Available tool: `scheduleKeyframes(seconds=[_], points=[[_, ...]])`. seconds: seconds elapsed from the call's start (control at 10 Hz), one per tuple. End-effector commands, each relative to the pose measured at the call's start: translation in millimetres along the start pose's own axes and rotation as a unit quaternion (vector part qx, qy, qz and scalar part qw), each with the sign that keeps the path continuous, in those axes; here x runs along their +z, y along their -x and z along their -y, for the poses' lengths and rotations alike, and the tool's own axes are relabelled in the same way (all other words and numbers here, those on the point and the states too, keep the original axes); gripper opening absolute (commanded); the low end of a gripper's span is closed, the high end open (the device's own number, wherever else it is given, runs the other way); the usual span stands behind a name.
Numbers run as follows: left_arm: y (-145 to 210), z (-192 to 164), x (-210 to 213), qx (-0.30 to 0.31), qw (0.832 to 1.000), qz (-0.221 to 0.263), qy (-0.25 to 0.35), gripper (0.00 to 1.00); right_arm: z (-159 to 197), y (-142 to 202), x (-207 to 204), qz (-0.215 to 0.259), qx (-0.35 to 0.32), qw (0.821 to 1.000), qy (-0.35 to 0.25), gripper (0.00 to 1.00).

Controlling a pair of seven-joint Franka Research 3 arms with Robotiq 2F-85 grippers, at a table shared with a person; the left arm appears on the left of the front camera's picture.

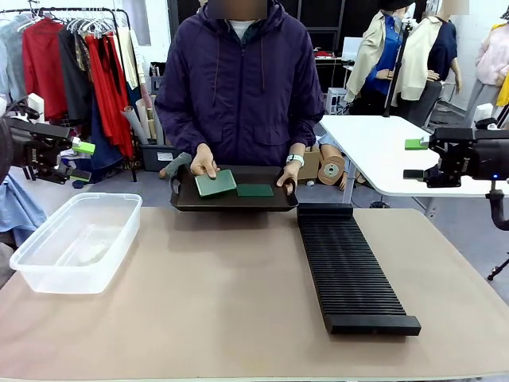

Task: Sort PCBs into racks and boxes based on the side picked up.
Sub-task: Pick up the Blank PCB handed by the Human.

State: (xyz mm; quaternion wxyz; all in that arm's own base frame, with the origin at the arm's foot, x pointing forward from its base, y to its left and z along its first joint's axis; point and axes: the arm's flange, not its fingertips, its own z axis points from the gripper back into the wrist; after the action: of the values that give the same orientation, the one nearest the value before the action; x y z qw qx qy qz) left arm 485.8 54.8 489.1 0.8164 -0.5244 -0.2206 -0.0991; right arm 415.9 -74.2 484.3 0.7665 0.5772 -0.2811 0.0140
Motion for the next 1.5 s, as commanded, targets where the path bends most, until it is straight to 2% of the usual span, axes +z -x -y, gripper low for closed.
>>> scheduleKeyframes(seconds=[0.0, 1.4], points=[[-0.2, 0.2, 0.8, 0.0, 1.0, 0.001, 0.001, 1.0, -2.2, -2.2, 0.2, 0.0, -0.002, 1.0, -0.001, 1.0], [-0.2, 0.2, 0.8, 0.0, 1.0, 0.001, 0.001, 1.0, -2.2, -2.2, 0.2, 0.0, -0.002, 1.0, -0.001, 1.0]])
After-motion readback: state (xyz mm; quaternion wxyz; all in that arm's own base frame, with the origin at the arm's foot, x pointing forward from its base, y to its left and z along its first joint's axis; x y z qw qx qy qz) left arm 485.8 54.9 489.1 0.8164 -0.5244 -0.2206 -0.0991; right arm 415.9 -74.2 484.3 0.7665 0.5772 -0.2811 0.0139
